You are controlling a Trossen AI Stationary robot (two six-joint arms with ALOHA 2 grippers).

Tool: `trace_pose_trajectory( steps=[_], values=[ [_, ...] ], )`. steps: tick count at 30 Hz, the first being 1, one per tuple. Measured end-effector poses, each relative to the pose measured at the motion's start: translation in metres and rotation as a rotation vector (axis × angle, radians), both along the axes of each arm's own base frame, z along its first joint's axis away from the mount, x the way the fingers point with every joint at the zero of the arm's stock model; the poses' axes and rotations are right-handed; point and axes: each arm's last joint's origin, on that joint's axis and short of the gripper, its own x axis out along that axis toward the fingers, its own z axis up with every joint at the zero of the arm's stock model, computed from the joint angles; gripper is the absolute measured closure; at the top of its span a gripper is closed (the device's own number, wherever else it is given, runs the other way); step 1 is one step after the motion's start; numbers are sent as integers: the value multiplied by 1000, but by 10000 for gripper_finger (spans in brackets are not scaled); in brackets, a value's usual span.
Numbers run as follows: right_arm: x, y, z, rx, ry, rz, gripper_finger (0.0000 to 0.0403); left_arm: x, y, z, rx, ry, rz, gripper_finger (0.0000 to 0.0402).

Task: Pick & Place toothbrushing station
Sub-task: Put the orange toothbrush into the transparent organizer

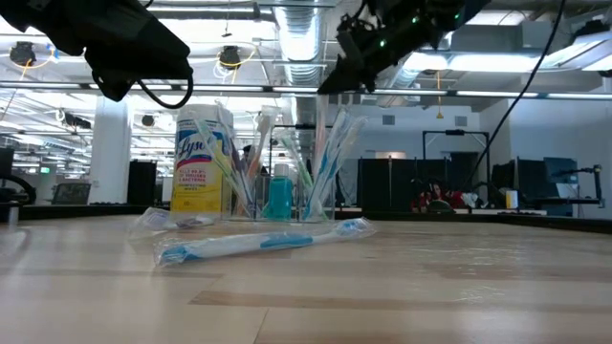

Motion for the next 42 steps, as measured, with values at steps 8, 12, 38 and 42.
trace_pose_trajectory(
  steps=[8, 12, 38, 42],
  values=[
    [14, -5, -28, 35, 63, 17, 403, 0, 0, 0, 0, 1, 0, 286],
    [15, -5, -28, 34, 62, 16, 403, 0, 0, 0, 1, 2, 0, 286],
    [14, -5, -29, 83, 49, 88, 389, 0, 0, 0, 1, 2, 0, 286],
    [14, -7, -29, 82, 48, 97, 346, 0, 0, 0, 1, 2, 0, 288]
  ],
)
